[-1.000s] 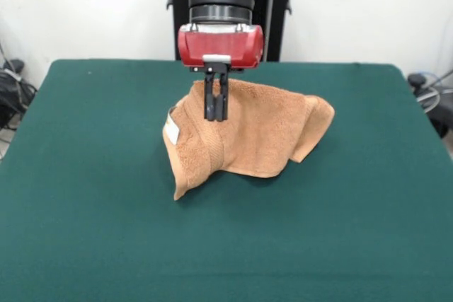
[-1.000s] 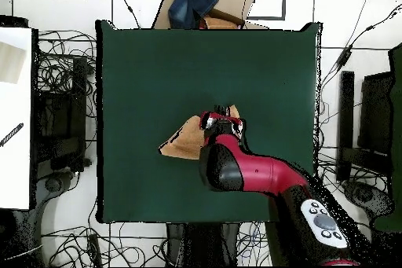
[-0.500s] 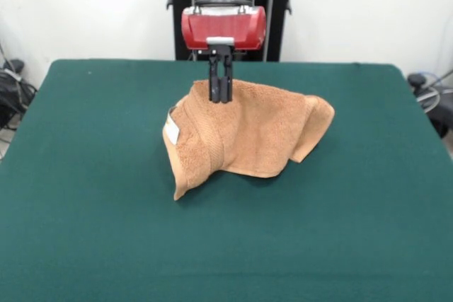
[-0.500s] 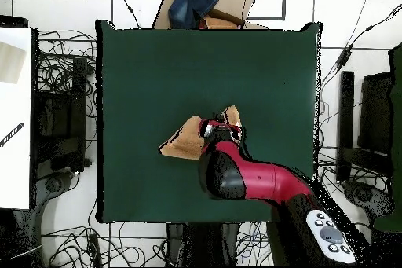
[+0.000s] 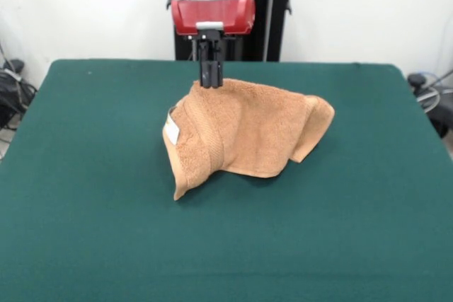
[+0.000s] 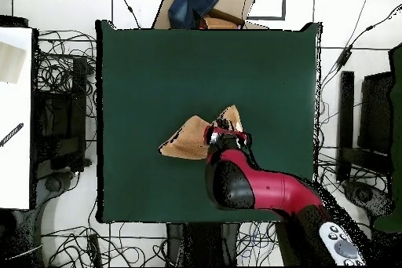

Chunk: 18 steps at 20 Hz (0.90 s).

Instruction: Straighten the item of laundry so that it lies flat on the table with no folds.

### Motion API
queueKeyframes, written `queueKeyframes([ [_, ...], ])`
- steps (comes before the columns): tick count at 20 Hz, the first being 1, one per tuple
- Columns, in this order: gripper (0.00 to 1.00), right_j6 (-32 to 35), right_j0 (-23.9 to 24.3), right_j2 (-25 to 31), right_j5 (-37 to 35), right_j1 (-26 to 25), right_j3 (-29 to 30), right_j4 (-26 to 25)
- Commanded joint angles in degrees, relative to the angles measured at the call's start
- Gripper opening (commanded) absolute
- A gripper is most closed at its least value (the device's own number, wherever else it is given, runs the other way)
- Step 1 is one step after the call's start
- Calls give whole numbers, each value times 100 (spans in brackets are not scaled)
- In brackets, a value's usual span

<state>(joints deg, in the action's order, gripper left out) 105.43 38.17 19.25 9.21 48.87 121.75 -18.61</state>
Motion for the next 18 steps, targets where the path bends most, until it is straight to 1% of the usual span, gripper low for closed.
queueKeyframes([
  [1,0,330,111,538,-725,8,399,-358],
  [5,0,349,48,475,-692,-14,365,-373],
  [10,0,459,-329,205,-519,-104,149,-301],
  [12,0,483,-458,161,-620,-50,77,-188],
  [18,0,485,-578,267,-1082,149,-94,88],
])
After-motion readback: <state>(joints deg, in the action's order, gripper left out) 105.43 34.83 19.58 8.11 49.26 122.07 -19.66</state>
